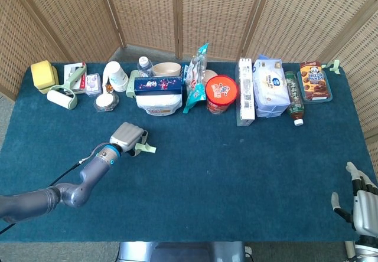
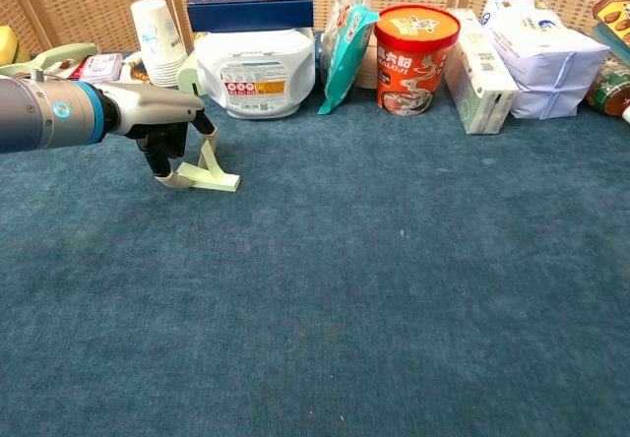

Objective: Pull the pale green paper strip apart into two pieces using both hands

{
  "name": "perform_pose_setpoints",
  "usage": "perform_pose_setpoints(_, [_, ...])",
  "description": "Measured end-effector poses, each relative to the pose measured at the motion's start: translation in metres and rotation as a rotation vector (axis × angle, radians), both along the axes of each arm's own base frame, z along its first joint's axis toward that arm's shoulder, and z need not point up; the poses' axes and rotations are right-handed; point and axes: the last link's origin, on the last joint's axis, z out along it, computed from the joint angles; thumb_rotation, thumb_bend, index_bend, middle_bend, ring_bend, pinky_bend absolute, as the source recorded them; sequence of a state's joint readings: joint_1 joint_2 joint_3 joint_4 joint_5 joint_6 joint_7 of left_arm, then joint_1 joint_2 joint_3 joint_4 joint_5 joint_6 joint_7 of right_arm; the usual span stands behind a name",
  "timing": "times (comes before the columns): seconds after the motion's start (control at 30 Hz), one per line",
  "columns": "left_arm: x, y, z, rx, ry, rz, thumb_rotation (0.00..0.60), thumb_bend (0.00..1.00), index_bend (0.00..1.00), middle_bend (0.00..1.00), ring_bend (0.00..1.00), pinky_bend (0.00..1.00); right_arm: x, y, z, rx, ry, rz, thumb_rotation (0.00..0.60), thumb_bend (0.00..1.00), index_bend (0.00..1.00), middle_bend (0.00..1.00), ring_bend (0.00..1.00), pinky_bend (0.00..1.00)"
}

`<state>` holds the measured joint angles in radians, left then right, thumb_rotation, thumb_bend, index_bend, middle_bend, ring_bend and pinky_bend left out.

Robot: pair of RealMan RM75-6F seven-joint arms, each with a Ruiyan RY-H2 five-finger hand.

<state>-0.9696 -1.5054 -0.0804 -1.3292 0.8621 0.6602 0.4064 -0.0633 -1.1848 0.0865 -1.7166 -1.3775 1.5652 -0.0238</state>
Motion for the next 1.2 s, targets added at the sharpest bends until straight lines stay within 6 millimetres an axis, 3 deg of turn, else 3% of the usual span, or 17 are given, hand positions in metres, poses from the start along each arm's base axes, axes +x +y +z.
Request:
perform_pose_setpoints(0.3, [0.002, 0.0, -0.002, -0.003, 0.011, -0.005, 0.6, 0.29, 0.51, 1.0, 1.0, 0.97, -0.001, 0.001, 0.001, -0.004, -0.005, 0.001, 0.6, 0.46, 0.05, 0.21, 0.15, 0.22])
perform_pose_setpoints(0.73, [0.003, -0.001, 0.002, 0.04, 0.018, -0.039, 0.6, 0.39, 0.64, 1.0, 1.0, 1.0, 0.0, 0.0, 0.003, -0.012, -0.018, 0.007, 0.6, 0.46, 0.05, 0.21, 0.15, 0.23])
perform_pose_setpoints(0.97, [0.005, -0.005, 0.039, 0.105, -0.011, -0.118, 0.6, 0.39, 0.65, 1.0, 1.0, 1.0, 0.001, -0.007, 0.001, 0.0, -0.038, 0.027, 0.6, 0.46, 0.05, 0.21, 0.15, 0.23])
perform_pose_setpoints(1.2, [0.01, -0.013, 0.09, 0.144, -0.037, -0.199, 0.6, 0.39, 0.65, 1.0, 1.0, 1.0, 0.007, -0.019, -0.008, 0.037, -0.104, 0.071, 0.6, 0.46, 0.05, 0.22, 0.15, 0.24])
